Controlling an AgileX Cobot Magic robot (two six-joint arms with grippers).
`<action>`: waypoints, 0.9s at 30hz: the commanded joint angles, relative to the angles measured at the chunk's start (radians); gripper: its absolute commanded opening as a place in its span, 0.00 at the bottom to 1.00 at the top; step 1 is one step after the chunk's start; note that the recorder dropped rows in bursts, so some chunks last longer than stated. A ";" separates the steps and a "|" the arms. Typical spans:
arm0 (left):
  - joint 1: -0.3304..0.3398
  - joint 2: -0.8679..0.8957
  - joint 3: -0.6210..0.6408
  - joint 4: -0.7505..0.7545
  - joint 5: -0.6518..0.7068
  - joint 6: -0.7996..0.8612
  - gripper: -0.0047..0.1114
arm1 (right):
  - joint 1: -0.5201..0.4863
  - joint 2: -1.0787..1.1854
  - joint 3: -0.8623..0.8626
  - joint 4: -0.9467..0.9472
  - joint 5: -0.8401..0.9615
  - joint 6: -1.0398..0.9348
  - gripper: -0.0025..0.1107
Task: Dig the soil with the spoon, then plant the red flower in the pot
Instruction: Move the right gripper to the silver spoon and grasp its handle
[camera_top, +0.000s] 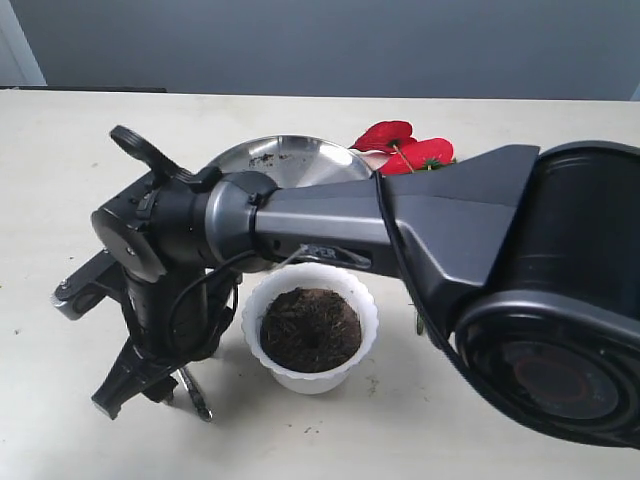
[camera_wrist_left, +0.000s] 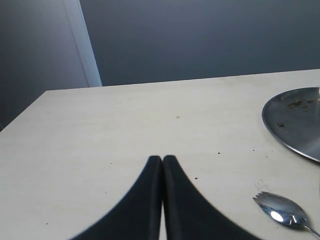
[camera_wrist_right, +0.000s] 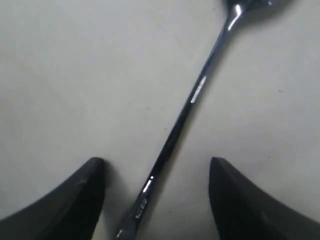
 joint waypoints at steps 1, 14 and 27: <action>-0.007 -0.005 -0.004 -0.008 -0.006 -0.002 0.04 | -0.002 0.022 -0.004 0.009 -0.006 -0.004 0.45; -0.007 -0.005 -0.004 -0.008 -0.006 -0.002 0.04 | 0.039 0.034 -0.004 -0.004 0.019 -0.015 0.02; -0.007 -0.005 -0.004 -0.008 -0.006 -0.002 0.04 | 0.054 -0.123 -0.004 -0.062 -0.061 -0.026 0.02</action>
